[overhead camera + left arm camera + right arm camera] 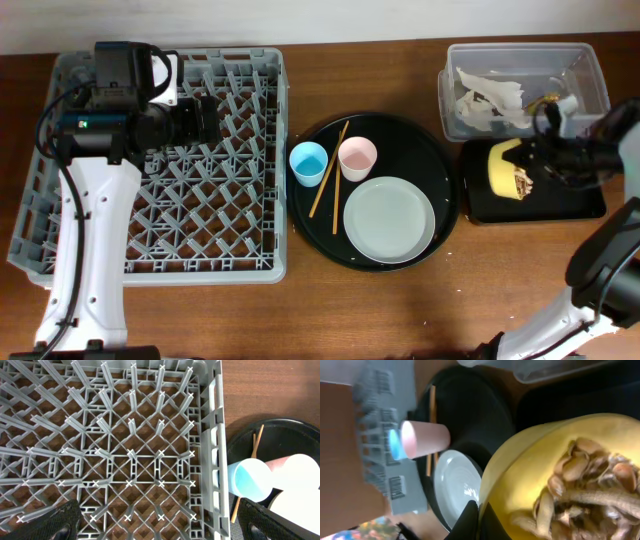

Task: Sort waste into correct bins and load items into the dishwasher rack
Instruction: 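Tip the yellow bowl over the black tray to empty shells, then set the empty yellow bowl back on the round tray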

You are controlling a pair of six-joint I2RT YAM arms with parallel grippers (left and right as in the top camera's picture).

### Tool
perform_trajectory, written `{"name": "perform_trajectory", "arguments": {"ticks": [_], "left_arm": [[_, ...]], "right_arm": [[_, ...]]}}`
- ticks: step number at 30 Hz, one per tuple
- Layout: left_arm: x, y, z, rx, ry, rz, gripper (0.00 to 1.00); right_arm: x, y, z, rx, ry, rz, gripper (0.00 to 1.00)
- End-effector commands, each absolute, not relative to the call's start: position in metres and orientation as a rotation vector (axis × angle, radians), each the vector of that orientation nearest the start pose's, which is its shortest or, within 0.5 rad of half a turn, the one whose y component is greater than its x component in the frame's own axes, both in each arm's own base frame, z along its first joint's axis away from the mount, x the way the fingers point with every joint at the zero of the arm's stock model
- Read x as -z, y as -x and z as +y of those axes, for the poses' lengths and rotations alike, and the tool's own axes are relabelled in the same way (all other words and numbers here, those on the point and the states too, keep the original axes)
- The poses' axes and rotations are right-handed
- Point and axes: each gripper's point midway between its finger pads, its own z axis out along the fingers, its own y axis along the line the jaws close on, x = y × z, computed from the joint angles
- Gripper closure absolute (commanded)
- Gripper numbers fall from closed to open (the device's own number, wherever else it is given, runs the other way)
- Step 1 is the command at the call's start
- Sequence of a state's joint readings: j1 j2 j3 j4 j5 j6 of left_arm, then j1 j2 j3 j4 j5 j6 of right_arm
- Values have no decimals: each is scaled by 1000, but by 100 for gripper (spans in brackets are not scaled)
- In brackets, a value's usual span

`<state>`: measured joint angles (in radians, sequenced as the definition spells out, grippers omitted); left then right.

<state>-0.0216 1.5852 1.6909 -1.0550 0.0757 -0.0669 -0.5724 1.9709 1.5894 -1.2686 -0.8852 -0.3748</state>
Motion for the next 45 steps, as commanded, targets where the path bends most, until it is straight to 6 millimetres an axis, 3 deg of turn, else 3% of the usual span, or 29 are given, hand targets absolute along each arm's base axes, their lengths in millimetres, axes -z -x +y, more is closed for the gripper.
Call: {"name": "perform_trajectory", "arguments": {"ticks": [1, 2, 4, 7, 8, 12, 18, 25, 26, 28, 30, 33, 35, 36, 38, 40, 42, 45], "left_arm": [[-268, -406, -24, 135, 1, 2508, 1], [-268, -406, -24, 134, 1, 2508, 1], [-268, -406, -24, 135, 1, 2508, 1], [-268, -406, -24, 134, 1, 2508, 1], [-268, -406, -24, 134, 1, 2508, 1], [-268, -406, -24, 135, 1, 2508, 1], [-268, -406, -24, 134, 1, 2508, 0], [-268, -406, -24, 134, 1, 2508, 1], [-268, -406, -24, 135, 1, 2508, 1], [-268, -406, -24, 134, 1, 2508, 1], [-268, -406, -24, 134, 1, 2508, 1], [-268, -406, -24, 134, 1, 2508, 1], [-268, -406, -24, 134, 1, 2508, 1], [-268, -406, -24, 134, 1, 2508, 1], [-268, -406, -24, 134, 1, 2509, 1], [-268, -406, -24, 135, 1, 2508, 1], [-268, -406, -24, 135, 1, 2508, 1], [-268, -406, -24, 134, 1, 2508, 1]], "right_arm": [[-163, -370, -106, -1321, -320, 2189, 96], [-168, -365, -121, -1334, -330, 2079, 96], [-175, -363, -132, -1347, -341, 1985, 96], [-198, -366, -133, -1418, -333, 1822, 96], [-205, -367, -134, -1492, -402, 1779, 96], [-206, -366, -137, -1635, -612, 1772, 96], [-205, -351, -176, -1621, -776, 1699, 96], [-206, -356, -167, -1642, -762, 1716, 96], [-210, -357, -153, -1653, -726, 1737, 96], [-212, -361, -107, -1614, -590, 1910, 96], [-226, -361, -59, -1567, -414, 2053, 96], [-240, -362, 4, -1379, -183, 2322, 96], [-224, -385, 38, -861, -133, 2621, 96], [-212, -403, 44, -422, -173, 2683, 96], [-203, -410, 54, -143, -136, 2680, 96], [-179, -422, 87, -66, -30, 2696, 96], [-143, -436, 88, -8, -73, 2740, 96], [-105, -451, 98, -36, -15, 2784, 96]]}}
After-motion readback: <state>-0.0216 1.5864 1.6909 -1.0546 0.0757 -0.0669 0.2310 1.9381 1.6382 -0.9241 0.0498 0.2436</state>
